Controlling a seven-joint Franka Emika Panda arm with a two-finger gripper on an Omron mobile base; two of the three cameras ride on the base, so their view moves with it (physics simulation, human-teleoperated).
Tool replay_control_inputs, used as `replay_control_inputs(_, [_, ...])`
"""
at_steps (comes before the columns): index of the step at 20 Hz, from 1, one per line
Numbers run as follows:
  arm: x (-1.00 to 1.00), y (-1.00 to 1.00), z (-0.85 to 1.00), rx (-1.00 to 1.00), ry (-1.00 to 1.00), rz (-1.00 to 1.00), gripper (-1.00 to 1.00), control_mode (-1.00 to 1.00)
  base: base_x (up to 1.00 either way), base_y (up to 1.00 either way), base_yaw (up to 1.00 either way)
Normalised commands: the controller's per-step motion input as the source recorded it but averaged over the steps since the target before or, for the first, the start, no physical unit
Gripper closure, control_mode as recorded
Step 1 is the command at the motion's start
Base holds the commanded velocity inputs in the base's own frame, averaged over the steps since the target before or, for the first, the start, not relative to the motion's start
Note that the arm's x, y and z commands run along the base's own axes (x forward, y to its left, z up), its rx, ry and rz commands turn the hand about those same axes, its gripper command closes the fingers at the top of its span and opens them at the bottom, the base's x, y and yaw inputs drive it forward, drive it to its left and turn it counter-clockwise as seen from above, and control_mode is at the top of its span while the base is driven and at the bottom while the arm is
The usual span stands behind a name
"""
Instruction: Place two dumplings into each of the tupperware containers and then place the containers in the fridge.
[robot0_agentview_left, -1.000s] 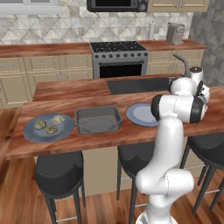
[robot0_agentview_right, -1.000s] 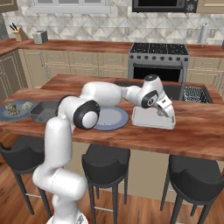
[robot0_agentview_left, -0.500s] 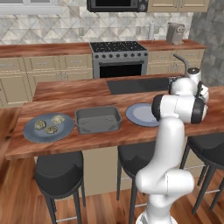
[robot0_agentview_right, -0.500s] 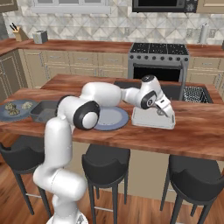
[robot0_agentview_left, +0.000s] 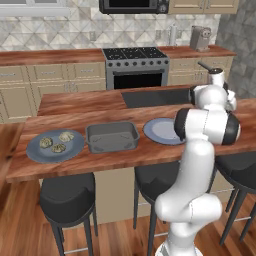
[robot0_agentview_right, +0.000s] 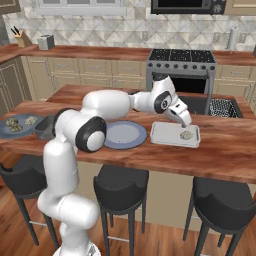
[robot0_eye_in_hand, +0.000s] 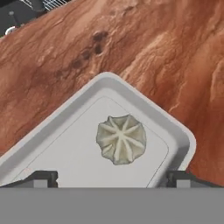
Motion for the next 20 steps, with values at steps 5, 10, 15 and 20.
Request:
replay_control_inputs(5, [-0.05, 1.00, -0.04, 0.00, 0.03, 0.47, -1.00, -1.00, 0.00, 0.00, 0.00])
replay_control_inputs(10, [0.00, 1.00, -0.20, 0.12, 0.01, 0.63, -1.00, -1.00, 0.00, 0.00, 0.00])
replay_control_inputs(15, [0.00, 0.99, -0.25, 0.21, 0.00, 0.67, -1.00, -1.00, 0.00, 0.00, 0.00])
replay_control_inputs(20, [0.02, 1.00, 0.11, 0.11, 0.02, 0.59, -1.00, -1.00, 0.00, 0.00, 0.00])
